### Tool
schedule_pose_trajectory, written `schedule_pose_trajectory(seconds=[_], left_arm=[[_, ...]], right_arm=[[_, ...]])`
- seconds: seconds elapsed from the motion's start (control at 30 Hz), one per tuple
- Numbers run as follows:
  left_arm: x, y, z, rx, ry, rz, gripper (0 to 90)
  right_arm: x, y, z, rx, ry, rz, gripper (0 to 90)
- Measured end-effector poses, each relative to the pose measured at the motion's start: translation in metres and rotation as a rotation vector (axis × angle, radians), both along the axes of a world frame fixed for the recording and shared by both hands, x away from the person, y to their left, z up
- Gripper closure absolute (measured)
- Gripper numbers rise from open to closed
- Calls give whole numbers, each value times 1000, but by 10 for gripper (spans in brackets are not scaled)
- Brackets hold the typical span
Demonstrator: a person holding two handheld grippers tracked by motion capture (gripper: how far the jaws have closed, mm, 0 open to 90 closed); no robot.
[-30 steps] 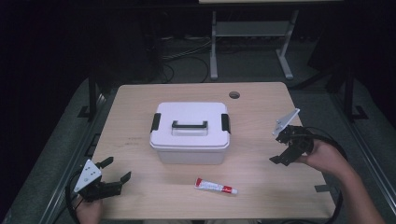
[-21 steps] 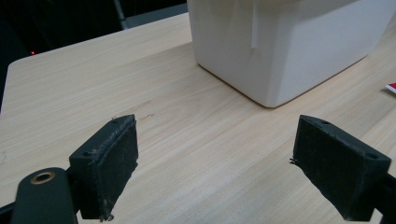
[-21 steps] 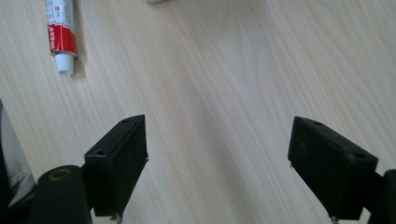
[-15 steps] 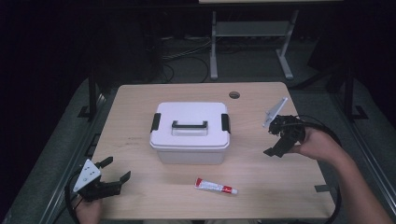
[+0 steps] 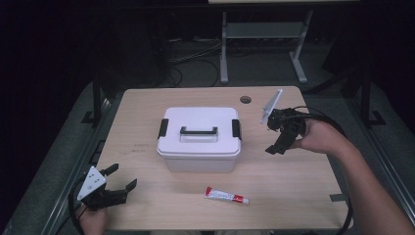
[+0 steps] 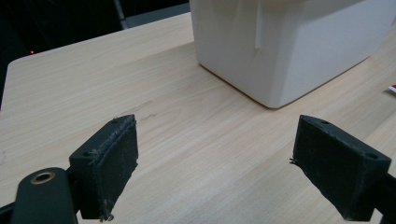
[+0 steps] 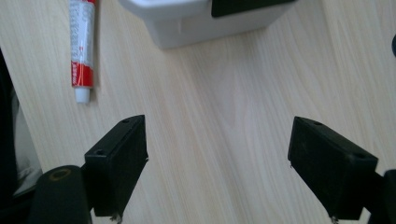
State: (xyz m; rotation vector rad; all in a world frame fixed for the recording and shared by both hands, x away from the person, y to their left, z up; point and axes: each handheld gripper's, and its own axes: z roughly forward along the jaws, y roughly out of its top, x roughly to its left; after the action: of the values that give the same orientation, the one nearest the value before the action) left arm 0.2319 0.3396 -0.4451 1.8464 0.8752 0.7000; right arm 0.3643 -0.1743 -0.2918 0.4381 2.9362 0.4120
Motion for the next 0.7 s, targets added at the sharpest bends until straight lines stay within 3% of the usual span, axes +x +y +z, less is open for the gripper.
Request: schedule_pose_trajectory(seconds=[0.7], left_arm=[[1, 2, 0, -6, -10, 0, 135]], right_arm=[[13, 62, 24, -33, -26, 126, 221]])
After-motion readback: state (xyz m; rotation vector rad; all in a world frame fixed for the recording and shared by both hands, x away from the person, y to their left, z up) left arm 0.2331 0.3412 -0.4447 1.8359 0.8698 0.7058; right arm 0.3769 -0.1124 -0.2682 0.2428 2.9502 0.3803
